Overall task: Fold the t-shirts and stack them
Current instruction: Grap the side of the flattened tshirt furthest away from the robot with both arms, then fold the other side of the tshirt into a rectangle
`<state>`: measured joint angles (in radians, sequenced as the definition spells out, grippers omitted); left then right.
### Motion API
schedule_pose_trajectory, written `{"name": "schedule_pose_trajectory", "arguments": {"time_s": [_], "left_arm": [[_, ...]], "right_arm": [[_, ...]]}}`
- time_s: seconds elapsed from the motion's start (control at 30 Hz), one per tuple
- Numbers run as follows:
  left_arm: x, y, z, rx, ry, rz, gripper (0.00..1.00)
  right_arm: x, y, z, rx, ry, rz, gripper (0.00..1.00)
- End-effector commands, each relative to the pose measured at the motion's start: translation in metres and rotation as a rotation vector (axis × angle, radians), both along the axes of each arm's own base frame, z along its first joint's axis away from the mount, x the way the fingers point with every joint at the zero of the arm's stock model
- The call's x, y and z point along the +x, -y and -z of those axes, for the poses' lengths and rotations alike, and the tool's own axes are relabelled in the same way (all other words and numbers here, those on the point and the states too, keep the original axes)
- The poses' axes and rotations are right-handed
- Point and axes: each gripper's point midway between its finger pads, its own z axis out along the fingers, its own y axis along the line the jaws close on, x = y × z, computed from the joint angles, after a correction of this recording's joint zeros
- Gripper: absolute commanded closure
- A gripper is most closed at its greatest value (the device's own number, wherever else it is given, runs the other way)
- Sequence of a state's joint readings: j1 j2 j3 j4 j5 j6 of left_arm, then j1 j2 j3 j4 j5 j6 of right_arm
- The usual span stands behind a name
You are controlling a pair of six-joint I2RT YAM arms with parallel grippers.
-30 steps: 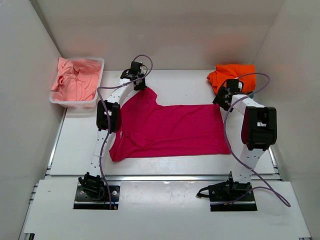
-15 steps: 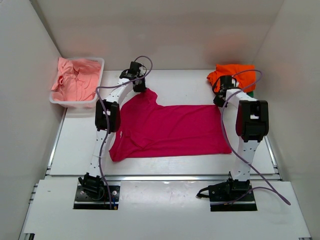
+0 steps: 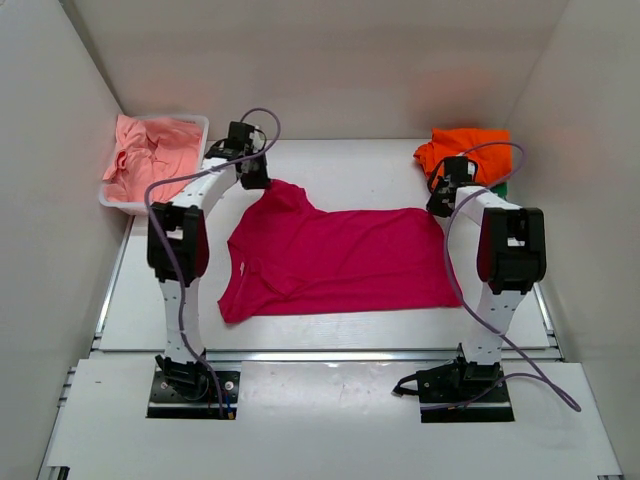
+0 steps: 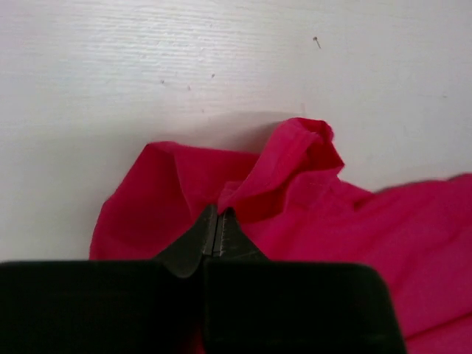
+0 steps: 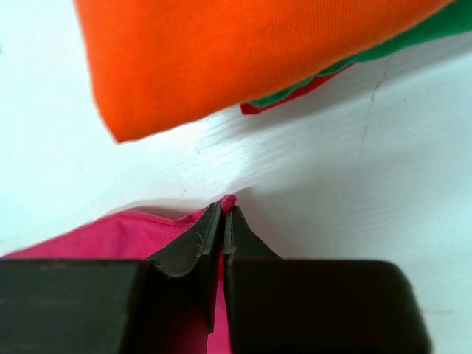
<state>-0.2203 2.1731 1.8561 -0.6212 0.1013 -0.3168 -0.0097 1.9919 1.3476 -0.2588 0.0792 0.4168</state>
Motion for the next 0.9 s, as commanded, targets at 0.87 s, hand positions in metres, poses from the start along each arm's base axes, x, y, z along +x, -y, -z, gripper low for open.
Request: {"name": "schedule_pose_trajectory", "arguments": {"time_s": [0.87], "left_arm": [[-0.221,-0.052,-0.05,-0.013,-0.001,-0.028,1.0]], "right_arm": [[-0.086,0.029,-0.051,0.012,0.141,-0.101,0.99]]}}
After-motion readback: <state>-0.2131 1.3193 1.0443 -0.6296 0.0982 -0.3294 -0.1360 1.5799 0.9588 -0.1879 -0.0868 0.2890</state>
